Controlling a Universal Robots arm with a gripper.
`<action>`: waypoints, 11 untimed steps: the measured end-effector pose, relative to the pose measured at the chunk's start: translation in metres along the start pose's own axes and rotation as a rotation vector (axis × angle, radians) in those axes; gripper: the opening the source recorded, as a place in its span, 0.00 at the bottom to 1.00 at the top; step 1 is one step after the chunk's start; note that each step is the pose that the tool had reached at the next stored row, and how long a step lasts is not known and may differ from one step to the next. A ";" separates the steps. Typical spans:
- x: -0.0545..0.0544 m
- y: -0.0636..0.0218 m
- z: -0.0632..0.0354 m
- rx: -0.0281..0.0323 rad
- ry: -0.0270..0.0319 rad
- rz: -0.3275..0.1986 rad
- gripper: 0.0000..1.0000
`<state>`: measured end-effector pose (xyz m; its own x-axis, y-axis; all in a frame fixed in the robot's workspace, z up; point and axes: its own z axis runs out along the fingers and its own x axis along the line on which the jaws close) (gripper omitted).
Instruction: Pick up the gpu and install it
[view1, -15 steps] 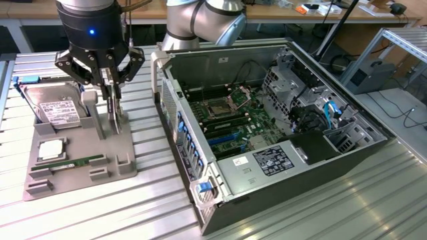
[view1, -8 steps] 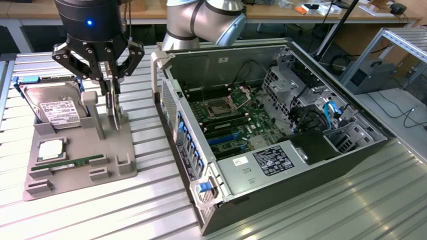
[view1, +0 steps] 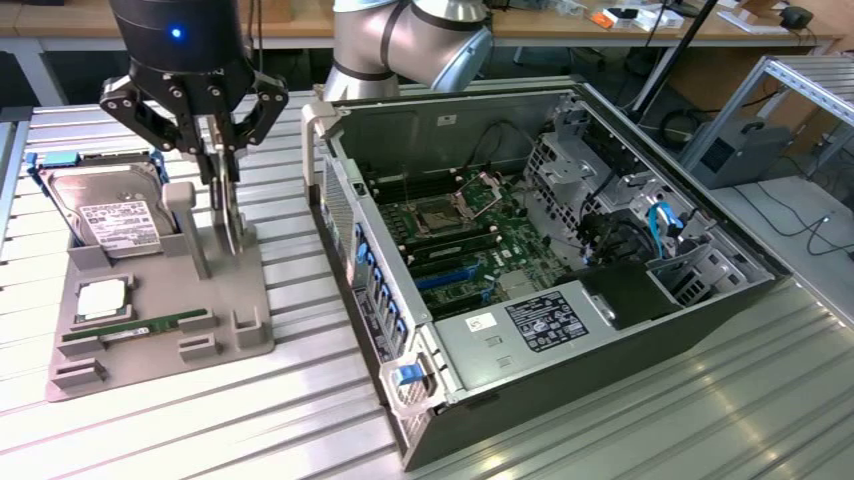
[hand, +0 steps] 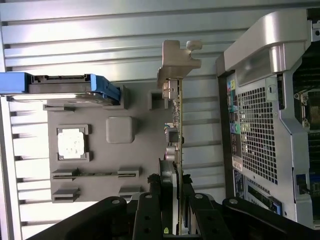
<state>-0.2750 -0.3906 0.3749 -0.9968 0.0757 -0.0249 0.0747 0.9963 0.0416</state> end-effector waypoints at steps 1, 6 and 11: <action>0.000 0.0001 -0.0019 0.0001 0.0001 0.000 0.27; 0.000 0.0005 -0.0104 0.0000 0.0000 0.000 0.27; 0.000 0.0007 -0.0167 0.0000 0.0000 0.000 0.27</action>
<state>-0.2749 -0.3906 0.3916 -0.9968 0.0757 -0.0249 0.0746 0.9963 0.0416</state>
